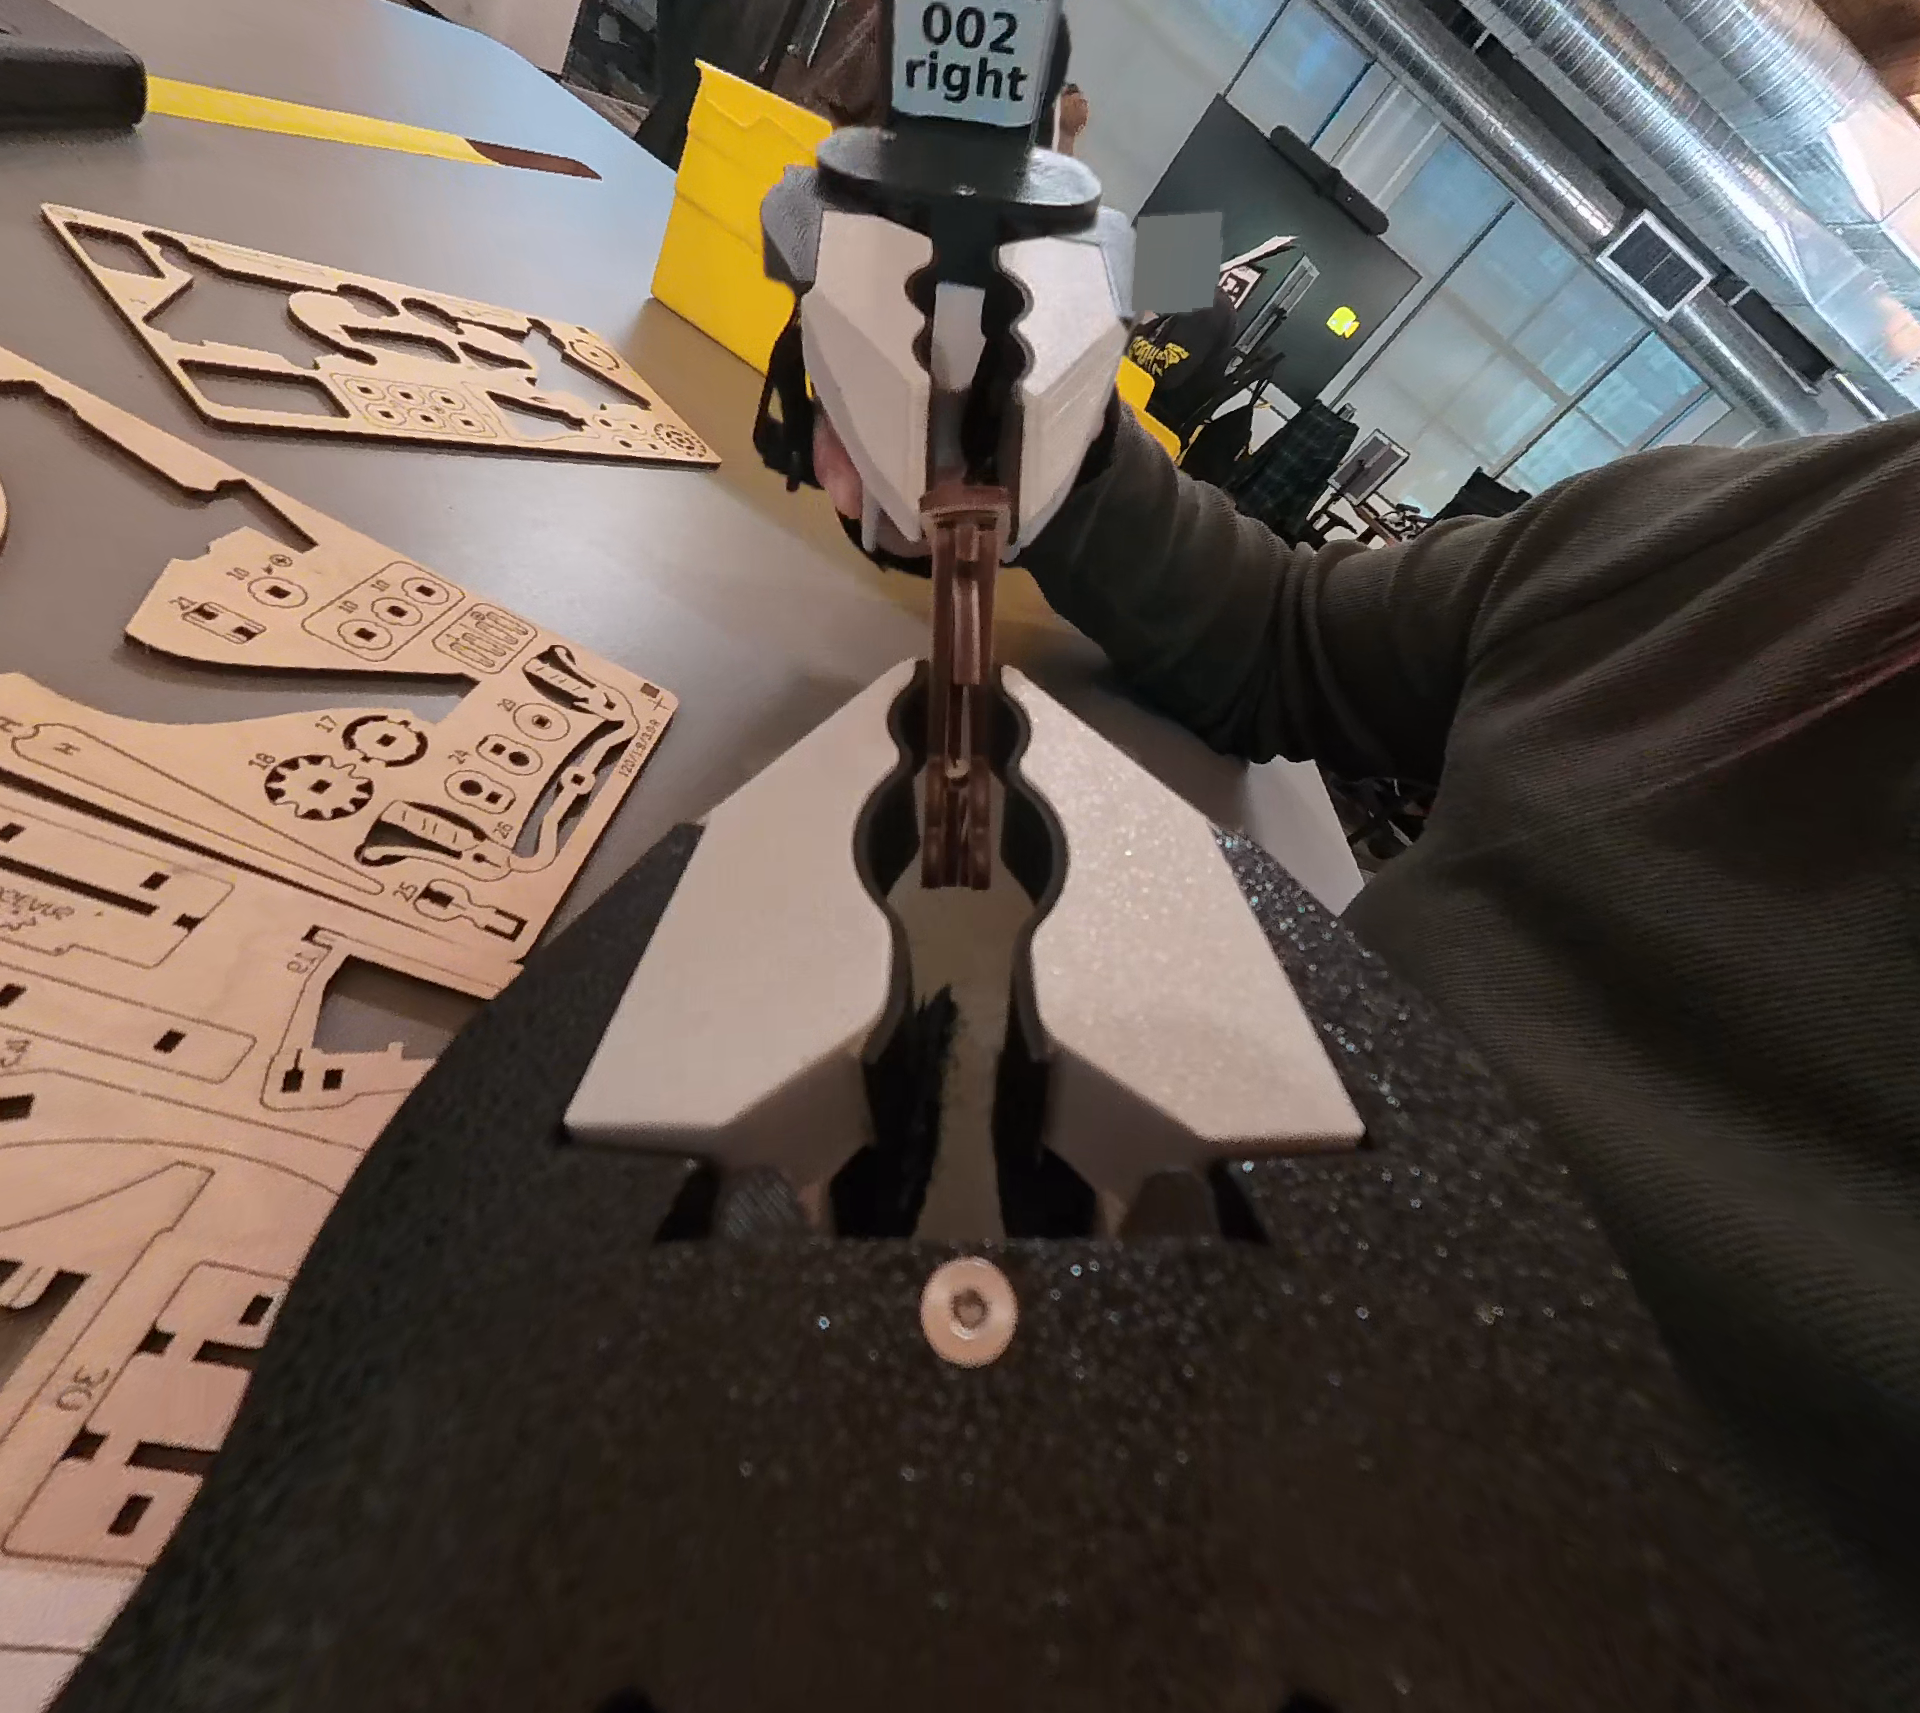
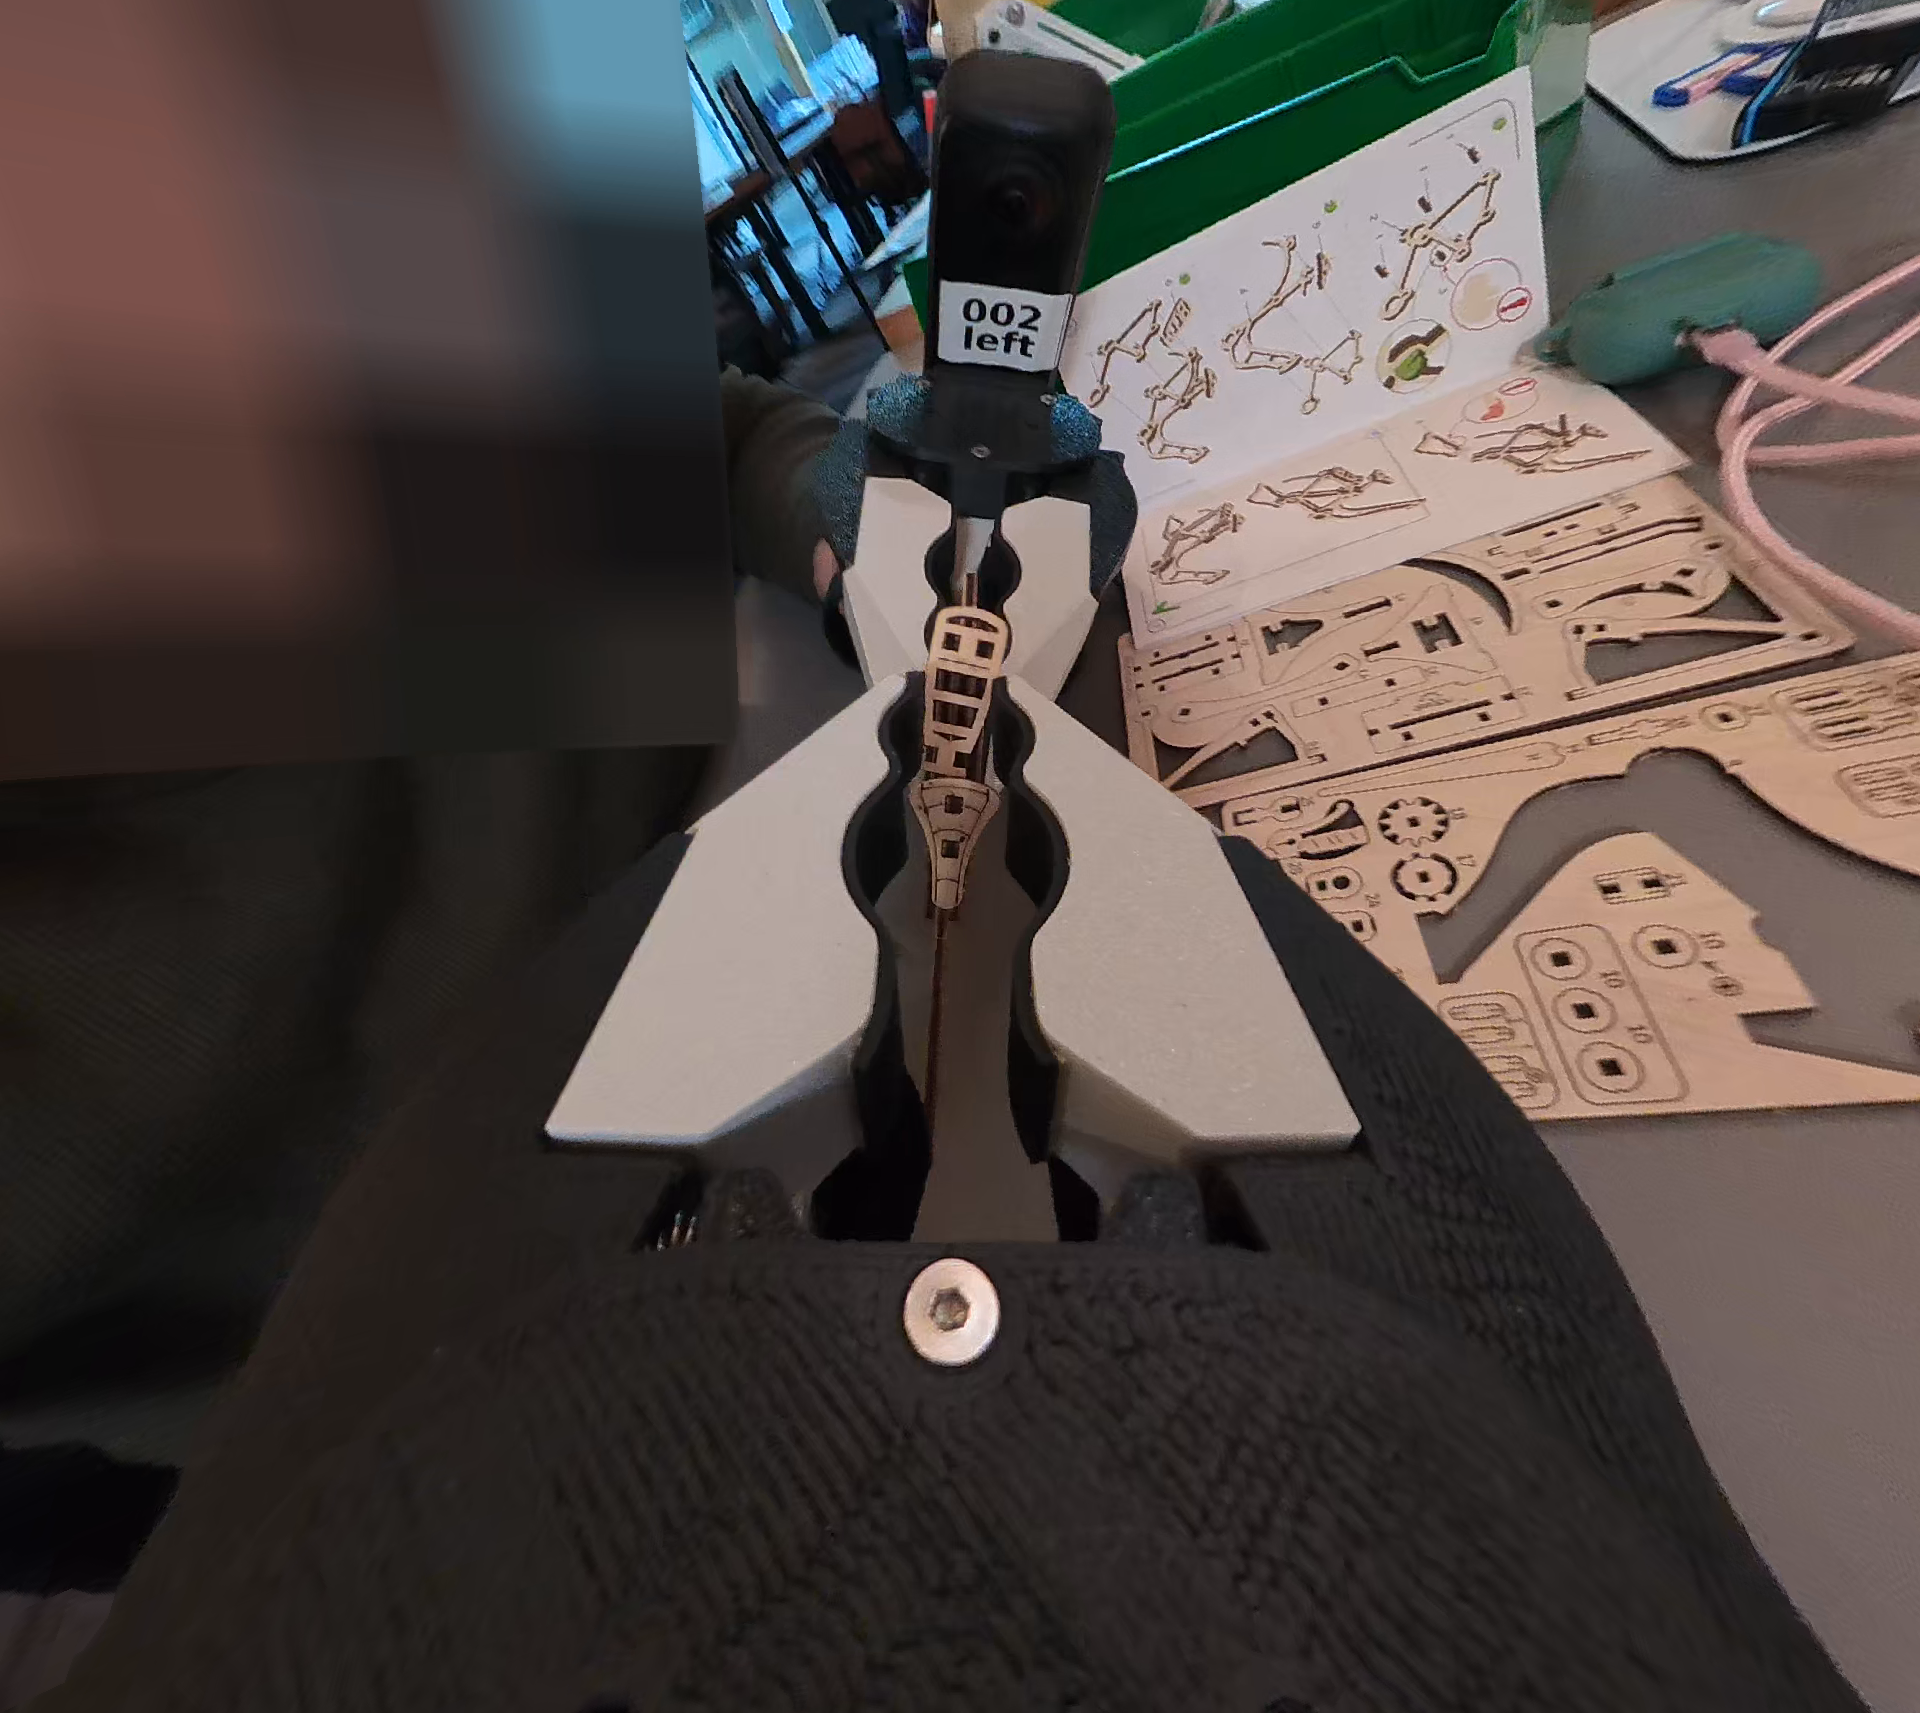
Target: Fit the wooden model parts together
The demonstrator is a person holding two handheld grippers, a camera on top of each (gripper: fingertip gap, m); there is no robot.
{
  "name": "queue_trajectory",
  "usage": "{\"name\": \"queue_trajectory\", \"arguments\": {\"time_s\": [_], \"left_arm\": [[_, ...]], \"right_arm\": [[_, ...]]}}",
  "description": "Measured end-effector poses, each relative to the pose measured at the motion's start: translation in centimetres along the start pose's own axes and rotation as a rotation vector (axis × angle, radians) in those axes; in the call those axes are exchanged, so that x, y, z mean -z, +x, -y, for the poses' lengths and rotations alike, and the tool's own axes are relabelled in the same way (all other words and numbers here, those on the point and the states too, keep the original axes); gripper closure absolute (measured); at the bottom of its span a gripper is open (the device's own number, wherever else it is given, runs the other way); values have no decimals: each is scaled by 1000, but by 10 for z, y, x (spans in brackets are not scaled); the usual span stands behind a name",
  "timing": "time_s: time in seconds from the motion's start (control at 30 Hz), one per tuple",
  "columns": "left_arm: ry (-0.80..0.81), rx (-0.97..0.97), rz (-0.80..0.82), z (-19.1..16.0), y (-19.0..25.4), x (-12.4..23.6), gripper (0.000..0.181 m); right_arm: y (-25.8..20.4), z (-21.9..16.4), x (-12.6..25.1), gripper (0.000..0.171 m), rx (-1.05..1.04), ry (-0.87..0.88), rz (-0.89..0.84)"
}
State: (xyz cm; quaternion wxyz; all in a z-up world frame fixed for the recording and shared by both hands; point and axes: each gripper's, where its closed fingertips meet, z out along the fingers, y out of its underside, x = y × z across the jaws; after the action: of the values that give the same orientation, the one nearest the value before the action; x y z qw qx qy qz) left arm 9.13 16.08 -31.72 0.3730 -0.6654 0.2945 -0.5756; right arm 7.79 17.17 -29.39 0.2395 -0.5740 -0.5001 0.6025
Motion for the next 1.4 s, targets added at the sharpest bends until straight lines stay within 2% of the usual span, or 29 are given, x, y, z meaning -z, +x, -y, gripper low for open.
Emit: {"name": "queue_trajectory", "arguments": {"time_s": [0.57,0.73,1.1,1.4], "left_arm": [[-58,-9,-19,-9,4,-4,175],[-56,3,-12,-9,2,-4,175],[-53,3,0,-8,0,-4,175],[-34,4,2,-6,0,-3,175]], "right_arm": [[-4,-11,-1,160,218,-226,-162],[0,-11,-3,161,226,-237,-191],[3,-14,-2,160,478,-415,-404],[4,-11,-2,160,490,-445,-473]]}}
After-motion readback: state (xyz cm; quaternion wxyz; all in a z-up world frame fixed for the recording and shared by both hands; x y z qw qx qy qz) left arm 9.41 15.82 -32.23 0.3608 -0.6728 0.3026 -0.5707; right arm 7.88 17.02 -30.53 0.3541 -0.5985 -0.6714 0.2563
